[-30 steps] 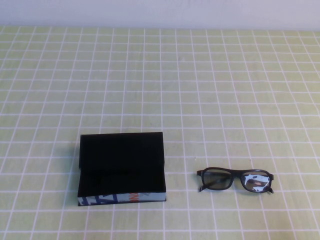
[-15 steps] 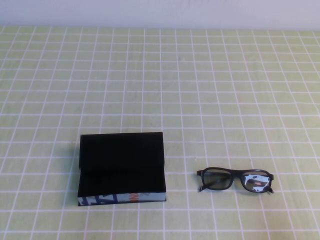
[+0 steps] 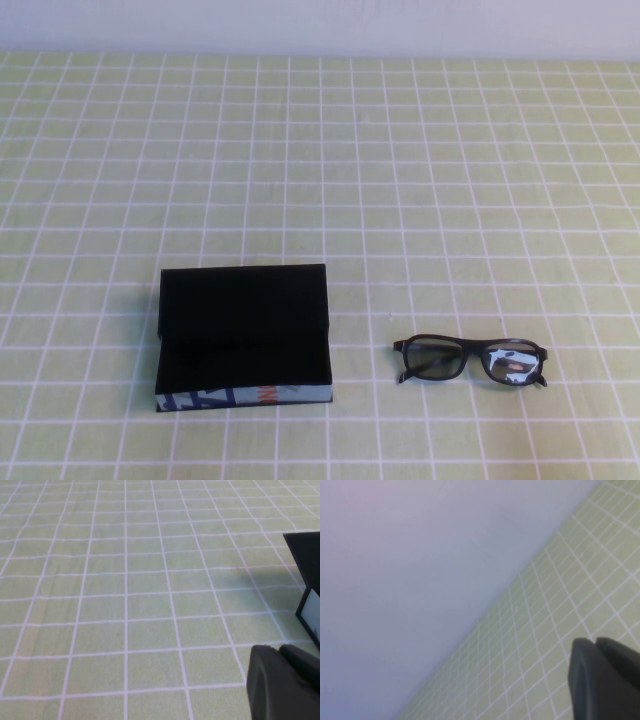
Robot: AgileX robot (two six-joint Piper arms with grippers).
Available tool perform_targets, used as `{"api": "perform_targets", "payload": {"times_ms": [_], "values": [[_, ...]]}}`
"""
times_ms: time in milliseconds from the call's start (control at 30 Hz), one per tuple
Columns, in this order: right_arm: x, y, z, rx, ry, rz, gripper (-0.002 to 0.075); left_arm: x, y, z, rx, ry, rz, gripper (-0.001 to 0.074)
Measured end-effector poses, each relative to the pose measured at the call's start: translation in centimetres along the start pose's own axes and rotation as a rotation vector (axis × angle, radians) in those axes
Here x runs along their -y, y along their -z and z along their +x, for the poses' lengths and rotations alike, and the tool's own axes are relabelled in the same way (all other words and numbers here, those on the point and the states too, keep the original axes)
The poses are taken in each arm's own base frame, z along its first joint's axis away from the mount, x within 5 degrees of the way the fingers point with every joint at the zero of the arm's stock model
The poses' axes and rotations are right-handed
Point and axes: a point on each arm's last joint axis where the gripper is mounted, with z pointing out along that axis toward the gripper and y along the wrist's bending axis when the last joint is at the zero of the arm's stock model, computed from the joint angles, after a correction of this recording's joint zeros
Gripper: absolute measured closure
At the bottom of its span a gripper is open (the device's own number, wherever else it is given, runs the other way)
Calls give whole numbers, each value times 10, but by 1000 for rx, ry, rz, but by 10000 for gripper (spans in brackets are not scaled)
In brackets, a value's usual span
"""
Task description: Return glasses to glasses case
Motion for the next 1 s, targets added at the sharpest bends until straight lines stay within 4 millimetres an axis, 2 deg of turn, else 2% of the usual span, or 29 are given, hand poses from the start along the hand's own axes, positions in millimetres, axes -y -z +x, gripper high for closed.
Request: {"api": "perform_targets", "payload": {"times_ms": [200,300,400,533,667,867,1000], "values": [[-8,-1,8,-138,-53,-18,737,0,0,0,0,0,0,738],[-24,-7,5,-256,-9,8,737,0,0,0,0,0,0,738],[-43,-18,-1,-405,121,53,737,0,0,0,0,0,0,738],[-61,-41,-10,-643,289,153,737,0,0,0,0,0,0,738],[-69,-71,-18,-847,412,214,737,0,0,0,0,0,0,738],[-76,-115,-24,-1065,497,208,737,0,0,0,0,0,0,738],[-78,-141,-18,-1175,535,190,737,0,0,0,0,0,0,738]]}}
